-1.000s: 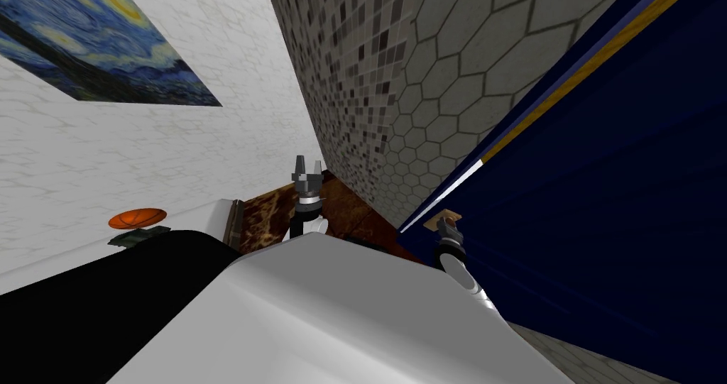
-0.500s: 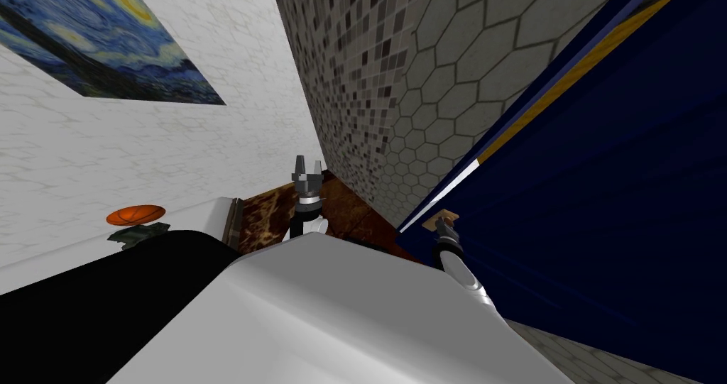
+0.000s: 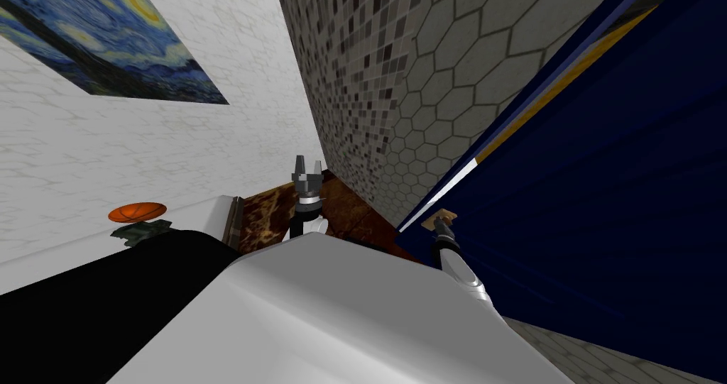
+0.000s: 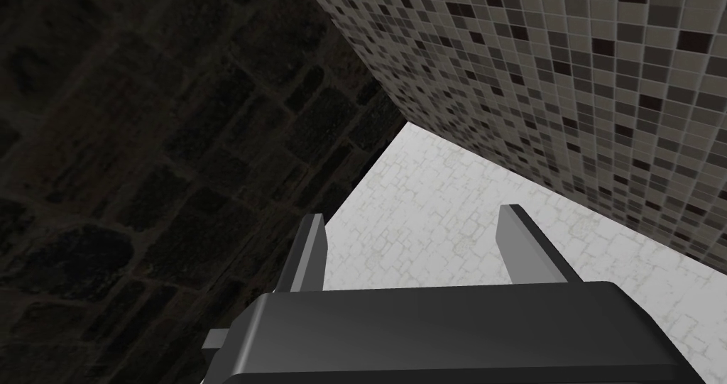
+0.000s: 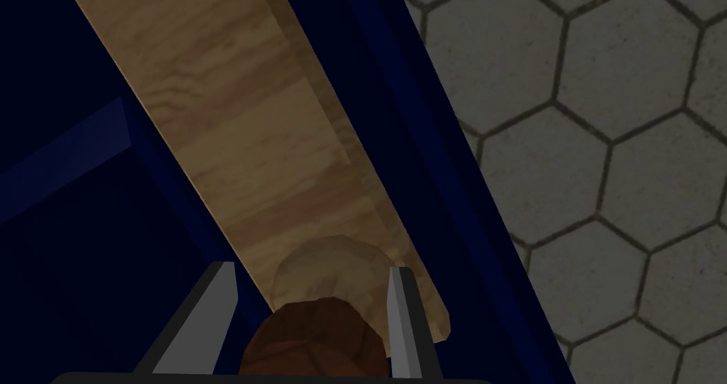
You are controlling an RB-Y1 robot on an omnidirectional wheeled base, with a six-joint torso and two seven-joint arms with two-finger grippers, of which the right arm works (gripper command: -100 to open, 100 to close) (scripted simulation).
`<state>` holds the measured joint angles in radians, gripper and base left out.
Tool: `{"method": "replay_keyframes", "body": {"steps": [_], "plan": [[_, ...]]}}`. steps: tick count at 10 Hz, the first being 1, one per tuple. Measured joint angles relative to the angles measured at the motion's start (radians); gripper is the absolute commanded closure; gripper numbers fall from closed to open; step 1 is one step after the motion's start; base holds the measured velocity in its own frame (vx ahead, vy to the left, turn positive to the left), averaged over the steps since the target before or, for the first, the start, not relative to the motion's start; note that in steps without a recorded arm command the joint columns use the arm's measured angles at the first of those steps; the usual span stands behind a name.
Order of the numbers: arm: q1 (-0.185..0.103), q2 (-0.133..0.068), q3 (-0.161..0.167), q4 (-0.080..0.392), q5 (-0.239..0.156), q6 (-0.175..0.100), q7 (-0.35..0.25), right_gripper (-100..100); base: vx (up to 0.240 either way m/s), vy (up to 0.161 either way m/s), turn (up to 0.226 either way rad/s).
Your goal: Pull the door open
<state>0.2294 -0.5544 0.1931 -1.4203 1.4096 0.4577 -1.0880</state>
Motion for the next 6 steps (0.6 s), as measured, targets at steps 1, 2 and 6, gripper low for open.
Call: {"method": "replay_keyframes", "body": {"steps": [1, 2, 6], "plan": [[0.004, -0.004, -0.003, -0.003, -0.020, -0.008, -0.006, 100, -0.027, -0.007, -0.013], [0.003, 0.000, -0.010, 0.000, -0.039, -0.027, -0.023, 100, -0.037, -0.008, 0.003], [0.005, 0.019, -0.022, 0.018, -0.138, -0.075, -0.047, -100, -0.042, -0.011, -0.019]]}}
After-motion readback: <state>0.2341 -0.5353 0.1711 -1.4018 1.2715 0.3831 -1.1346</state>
